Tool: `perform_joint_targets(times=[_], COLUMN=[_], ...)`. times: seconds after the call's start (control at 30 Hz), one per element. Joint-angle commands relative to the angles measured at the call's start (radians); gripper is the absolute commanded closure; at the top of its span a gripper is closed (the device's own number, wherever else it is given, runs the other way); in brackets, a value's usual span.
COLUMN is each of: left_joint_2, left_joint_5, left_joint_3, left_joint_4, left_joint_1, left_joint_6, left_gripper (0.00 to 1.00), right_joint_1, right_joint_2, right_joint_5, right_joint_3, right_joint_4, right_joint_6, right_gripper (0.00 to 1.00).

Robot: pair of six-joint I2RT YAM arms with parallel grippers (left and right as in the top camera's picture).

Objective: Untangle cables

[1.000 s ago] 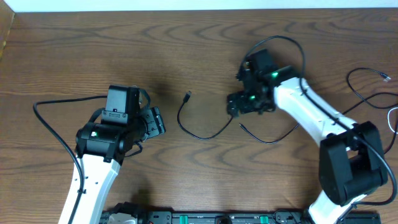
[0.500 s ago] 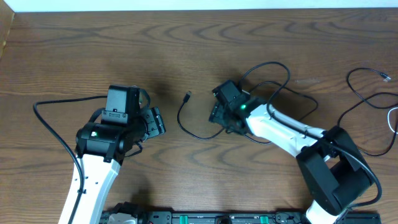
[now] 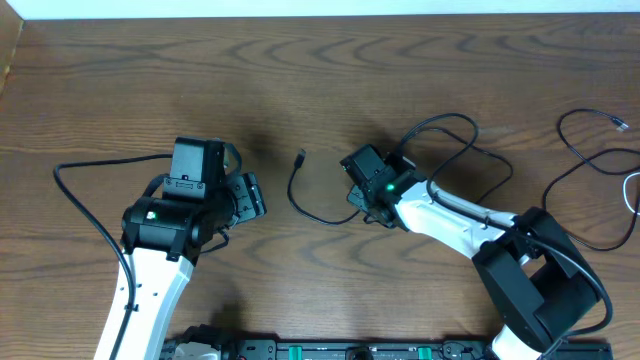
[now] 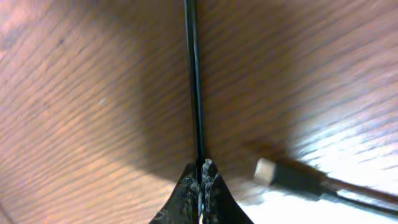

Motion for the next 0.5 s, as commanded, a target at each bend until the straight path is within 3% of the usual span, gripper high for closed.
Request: perform_joint_targets(times=[0.0,0.17,0.47], left_joint_2=[-0.002,-0.002,-0.002], left_joint_5=[-0.005,-0.005,-0.005], left_joint_3=[0.016,0.016,0.016], left_joint_4=[-0.010,-0.013,-0.012], left_joint_1=[0.004,0.004,0.004], left_joint_6=[0.018,0.018,0.018], left_gripper=[0.26,0.26,0.26], right_joint_1=[-0.008,-0.060,-0.220], right_joint_2=[0.003,-0.071,-0.281], right_joint_5=[0.094,0.097,0.101], right_joint_3=[-0.026,-0.008,-0.008], right_joint_4=[-0.001,-0.009,-0.187], right_joint_6=[-0.054,-0.201,-0.232], right_gripper=[0.99,0.99,0.99])
